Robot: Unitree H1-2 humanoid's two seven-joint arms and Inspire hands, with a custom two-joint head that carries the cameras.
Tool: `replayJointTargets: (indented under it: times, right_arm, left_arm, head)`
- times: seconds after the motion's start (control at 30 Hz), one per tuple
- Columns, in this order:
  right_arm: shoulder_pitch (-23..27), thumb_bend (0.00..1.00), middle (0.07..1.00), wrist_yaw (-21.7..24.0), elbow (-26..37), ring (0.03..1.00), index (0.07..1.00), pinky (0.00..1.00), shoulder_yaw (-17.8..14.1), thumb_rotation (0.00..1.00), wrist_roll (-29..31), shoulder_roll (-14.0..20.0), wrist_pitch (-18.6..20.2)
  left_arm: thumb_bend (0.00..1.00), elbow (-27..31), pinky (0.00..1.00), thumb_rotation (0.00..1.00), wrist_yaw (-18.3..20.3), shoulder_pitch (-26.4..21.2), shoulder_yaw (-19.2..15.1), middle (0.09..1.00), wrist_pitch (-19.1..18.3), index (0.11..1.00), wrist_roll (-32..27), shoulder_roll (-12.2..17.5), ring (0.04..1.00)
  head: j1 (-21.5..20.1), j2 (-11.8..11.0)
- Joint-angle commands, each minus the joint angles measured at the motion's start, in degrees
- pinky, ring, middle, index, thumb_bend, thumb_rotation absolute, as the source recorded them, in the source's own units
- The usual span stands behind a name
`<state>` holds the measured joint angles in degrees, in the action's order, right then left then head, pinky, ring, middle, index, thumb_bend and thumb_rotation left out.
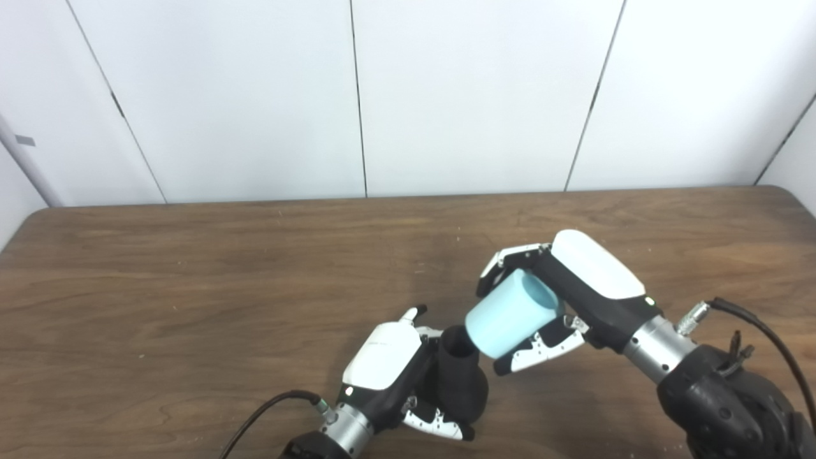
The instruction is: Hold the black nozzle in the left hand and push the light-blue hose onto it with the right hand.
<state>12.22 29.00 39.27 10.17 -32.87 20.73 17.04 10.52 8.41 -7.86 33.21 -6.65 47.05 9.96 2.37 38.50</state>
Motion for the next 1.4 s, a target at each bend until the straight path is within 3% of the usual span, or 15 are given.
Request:
replayJointTargets:
  times: [0.0,0.43,0.73,1.37]
  right_arm:
    - [1.36,0.50,0.506,-1.57,2.15,0.428,0.537,0.32,-1.46,0.00,0.35,0.43,-1.57]
    - [4.38,0.50,0.507,0.97,3.45,0.433,0.534,0.31,-4.30,0.00,-0.37,2.36,0.81]
    - [3.91,0.50,0.512,2.63,4.33,0.440,0.537,0.31,-2.83,0.00,-2.82,1.35,2.18]
    - [3.61,0.50,0.510,3.64,3.34,0.432,0.531,0.32,-0.57,0.00,-0.56,0.56,2.27]
  left_arm:
    - [0.52,-3.40,1.00,0.00,5.28,2.17,2.54,0.487,-1.53,0.495,2.28,1.11,0.694]
    - [0.52,-3.01,1.00,0.00,5.85,2.06,2.59,0.486,-1.54,0.495,2.25,1.63,0.693]
    - [0.52,-2.90,1.00,0.00,6.24,1.90,2.59,0.486,-1.51,0.495,2.23,1.61,0.696]
    - [0.52,-2.93,1.00,0.00,6.21,1.77,2.59,0.486,-1.23,0.495,2.41,1.90,0.695]
  head:
    - [-0.02,0.05]
    - [-1.20,0.61]
    - [-1.19,0.85]
    - [-1.28,1.03]
